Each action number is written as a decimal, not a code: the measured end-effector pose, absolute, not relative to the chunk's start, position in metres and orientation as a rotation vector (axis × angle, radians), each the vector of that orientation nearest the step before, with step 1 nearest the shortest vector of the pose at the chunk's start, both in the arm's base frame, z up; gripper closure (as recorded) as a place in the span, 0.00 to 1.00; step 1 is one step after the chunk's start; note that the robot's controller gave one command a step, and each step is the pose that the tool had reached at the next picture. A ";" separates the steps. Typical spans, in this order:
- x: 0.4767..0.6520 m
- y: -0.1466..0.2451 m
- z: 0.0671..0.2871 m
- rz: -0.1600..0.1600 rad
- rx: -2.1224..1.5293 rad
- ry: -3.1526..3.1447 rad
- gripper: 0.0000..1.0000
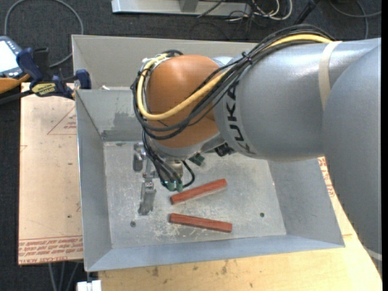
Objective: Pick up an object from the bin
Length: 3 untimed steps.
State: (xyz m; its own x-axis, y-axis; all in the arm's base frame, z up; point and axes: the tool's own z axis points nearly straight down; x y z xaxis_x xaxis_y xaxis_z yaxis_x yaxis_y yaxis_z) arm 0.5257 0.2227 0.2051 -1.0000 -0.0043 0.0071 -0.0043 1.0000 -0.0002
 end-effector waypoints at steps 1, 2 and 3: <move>0.559 0.178 0.068 -0.001 0.760 -3.045 0.00; 0.603 0.092 0.145 0.006 0.859 -3.034 0.00; 0.560 0.046 0.068 -0.001 0.279 -3.125 0.00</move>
Offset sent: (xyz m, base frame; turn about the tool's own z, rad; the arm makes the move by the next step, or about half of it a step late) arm 0.0341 -0.0445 -0.1351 -0.4883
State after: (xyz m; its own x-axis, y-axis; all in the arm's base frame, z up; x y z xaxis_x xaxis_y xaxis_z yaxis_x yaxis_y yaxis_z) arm 0.5600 0.0457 0.0682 -0.9842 -0.1771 0.0038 -0.1771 0.9842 0.0009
